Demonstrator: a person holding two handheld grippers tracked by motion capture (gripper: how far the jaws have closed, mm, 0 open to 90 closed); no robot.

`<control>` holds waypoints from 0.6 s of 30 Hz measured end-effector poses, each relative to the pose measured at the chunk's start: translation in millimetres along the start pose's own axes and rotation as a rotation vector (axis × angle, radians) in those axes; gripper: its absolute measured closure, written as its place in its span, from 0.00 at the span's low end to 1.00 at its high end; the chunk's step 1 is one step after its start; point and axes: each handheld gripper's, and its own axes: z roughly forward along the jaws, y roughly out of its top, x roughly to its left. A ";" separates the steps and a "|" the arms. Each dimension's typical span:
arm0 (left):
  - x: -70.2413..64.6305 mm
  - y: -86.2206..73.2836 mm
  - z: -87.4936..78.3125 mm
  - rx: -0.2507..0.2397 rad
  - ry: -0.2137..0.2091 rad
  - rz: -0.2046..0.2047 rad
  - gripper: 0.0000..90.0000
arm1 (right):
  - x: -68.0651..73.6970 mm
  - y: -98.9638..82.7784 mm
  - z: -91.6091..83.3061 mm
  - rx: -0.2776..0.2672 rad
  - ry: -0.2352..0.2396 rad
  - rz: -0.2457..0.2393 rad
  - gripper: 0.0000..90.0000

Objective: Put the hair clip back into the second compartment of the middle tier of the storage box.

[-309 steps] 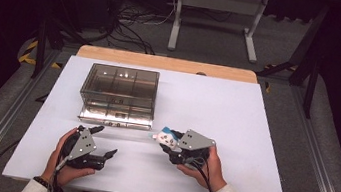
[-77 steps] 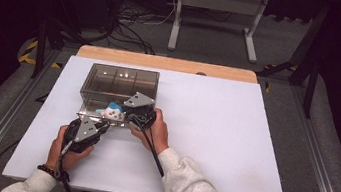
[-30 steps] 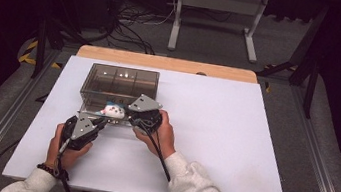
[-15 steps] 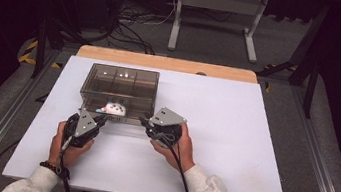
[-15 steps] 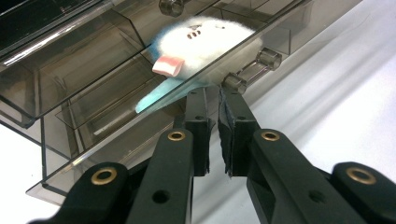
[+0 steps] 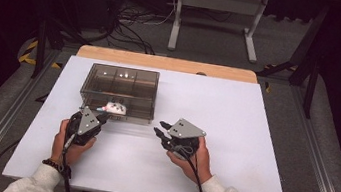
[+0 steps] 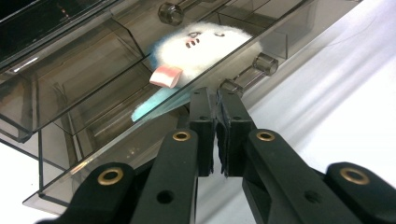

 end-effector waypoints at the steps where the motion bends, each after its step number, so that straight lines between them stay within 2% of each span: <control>1: 0.0 0.5 0.8 -0.005 0.001 0.001 0.95 | -0.8 -1.4 -2.6 0.002 -0.001 0.003 0.77; 8: 0.3 3.1 3.4 -0.002 0.009 0.004 0.97 | -2.8 -12.0 -18.6 0.009 -0.015 0.000 0.71; 12: -0.2 4.4 5.3 0.004 0.014 -0.007 0.98 | -4.3 -16.6 -29.7 -0.010 -0.021 0.017 0.66; 18: -0.7 6.3 8.0 0.009 0.020 -0.015 0.98 | -5.6 -24.6 -45.3 -0.035 -0.027 0.010 0.58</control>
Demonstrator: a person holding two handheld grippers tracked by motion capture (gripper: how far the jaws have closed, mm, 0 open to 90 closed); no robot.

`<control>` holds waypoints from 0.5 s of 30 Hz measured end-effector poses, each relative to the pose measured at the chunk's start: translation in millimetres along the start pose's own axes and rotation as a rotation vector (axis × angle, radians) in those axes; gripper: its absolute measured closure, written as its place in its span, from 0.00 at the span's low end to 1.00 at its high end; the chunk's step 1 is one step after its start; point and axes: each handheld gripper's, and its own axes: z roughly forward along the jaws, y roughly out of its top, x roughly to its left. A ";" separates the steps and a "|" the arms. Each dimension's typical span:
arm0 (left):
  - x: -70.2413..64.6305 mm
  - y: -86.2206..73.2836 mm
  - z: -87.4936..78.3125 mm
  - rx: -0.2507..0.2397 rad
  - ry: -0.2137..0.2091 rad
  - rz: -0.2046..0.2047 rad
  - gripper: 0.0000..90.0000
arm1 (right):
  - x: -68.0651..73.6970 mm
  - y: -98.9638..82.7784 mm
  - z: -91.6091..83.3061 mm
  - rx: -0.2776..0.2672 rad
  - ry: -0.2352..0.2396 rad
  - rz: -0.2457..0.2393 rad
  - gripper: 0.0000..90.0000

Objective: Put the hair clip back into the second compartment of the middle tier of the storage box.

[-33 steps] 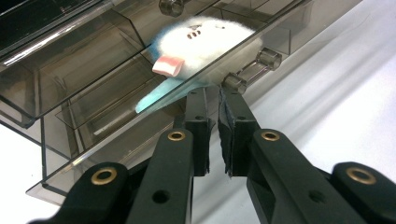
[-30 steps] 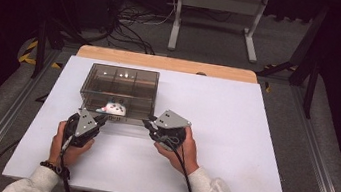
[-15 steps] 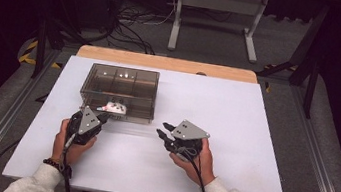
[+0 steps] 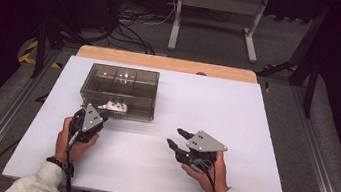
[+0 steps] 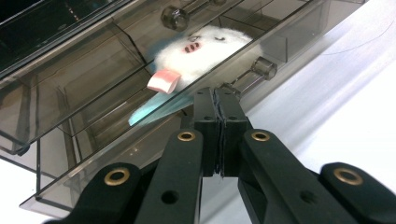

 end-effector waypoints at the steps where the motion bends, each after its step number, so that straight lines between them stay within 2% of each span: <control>1: 0.2 0.0 0.0 0.000 -0.002 -0.001 0.98 | -0.5 -1.3 -2.7 -0.008 -0.003 0.003 0.57; 9: 0.9 0.2 0.1 0.005 0.001 0.007 0.99 | -4.7 -11.1 -16.9 -0.028 -0.025 0.014 0.49; 15: 1.2 0.7 1.4 0.000 0.005 0.006 0.99 | -5.9 -16.9 -21.0 -0.014 -0.054 -0.001 0.40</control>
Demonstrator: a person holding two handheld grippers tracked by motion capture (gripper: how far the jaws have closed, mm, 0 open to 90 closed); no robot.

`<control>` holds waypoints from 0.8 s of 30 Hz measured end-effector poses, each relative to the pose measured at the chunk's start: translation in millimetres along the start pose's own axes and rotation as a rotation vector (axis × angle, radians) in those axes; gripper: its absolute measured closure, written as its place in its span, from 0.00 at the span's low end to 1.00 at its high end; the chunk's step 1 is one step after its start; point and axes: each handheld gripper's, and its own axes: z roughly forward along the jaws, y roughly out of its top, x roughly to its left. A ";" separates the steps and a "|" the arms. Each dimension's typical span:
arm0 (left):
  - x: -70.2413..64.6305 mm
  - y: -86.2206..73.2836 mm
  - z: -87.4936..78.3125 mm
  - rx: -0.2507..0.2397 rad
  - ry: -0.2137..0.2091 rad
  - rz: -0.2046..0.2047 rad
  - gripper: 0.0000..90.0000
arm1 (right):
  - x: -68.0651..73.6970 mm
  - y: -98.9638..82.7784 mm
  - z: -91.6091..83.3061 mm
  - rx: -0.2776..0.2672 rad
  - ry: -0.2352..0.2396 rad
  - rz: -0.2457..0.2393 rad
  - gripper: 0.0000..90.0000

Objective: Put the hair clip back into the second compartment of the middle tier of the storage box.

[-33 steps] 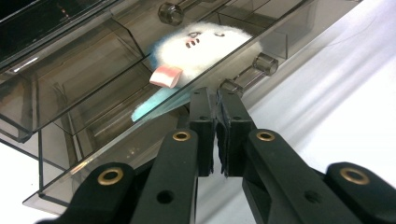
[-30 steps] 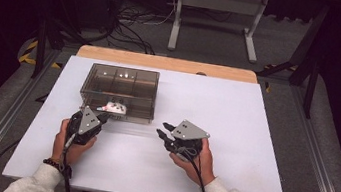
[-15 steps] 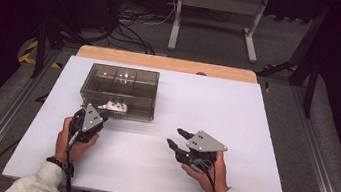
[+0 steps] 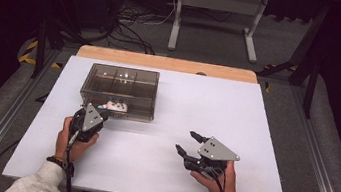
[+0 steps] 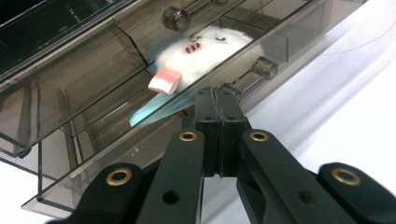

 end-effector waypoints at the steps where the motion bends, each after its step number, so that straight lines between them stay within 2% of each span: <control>1: 0.1 0.3 0.7 0.000 0.001 -0.001 0.99 | -0.1 -0.8 -0.1 0.005 -0.002 -0.001 0.40; 11: 0.3 2.4 4.8 0.002 0.009 0.000 1.00 | -1.0 -9.1 -6.0 0.037 -0.031 -0.010 0.32; 19: 1.2 3.1 6.5 0.002 0.006 -0.003 1.00 | -6.9 -16.3 -16.0 0.039 -0.058 0.010 0.28; 24: 0.7 5.0 8.9 0.011 0.022 -0.009 1.00 | -8.8 -20.6 -18.1 0.057 -0.067 0.017 0.27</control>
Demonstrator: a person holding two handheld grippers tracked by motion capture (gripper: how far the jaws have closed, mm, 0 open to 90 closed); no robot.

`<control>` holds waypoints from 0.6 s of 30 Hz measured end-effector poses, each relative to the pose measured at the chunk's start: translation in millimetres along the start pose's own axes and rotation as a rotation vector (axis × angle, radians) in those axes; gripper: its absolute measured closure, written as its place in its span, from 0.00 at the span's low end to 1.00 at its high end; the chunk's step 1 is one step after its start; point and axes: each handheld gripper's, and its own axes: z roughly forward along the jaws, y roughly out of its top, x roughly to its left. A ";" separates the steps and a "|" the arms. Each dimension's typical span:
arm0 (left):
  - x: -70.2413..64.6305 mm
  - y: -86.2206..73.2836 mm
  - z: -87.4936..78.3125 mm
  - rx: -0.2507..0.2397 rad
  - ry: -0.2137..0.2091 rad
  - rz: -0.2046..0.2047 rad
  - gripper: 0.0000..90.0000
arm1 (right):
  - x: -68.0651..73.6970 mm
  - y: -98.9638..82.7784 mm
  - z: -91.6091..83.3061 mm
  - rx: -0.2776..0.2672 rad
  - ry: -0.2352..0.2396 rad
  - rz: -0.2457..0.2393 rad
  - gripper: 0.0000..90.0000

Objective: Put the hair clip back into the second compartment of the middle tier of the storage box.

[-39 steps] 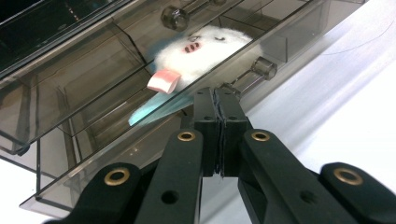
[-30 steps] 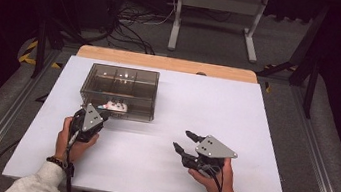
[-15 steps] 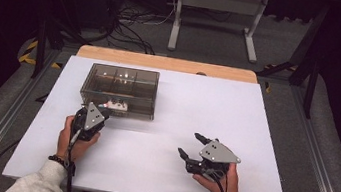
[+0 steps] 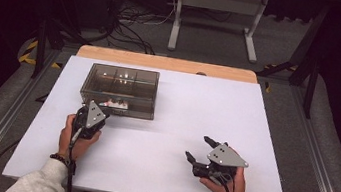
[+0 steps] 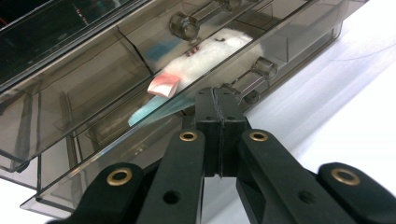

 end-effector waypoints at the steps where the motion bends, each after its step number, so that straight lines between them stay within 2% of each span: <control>1: -0.1 0.1 0.5 -0.002 0.000 -0.008 1.00 | 0.3 -0.4 -0.2 0.001 0.001 -0.002 0.27; 5: -0.1 1.5 1.4 0.006 0.013 0.000 1.00 | 0.5 -1.4 -0.8 0.003 0.005 -0.004 0.27; 18: 0.6 3.3 6.6 0.005 0.030 -0.024 1.00 | 0.9 -3.1 1.5 0.013 0.021 -0.003 0.26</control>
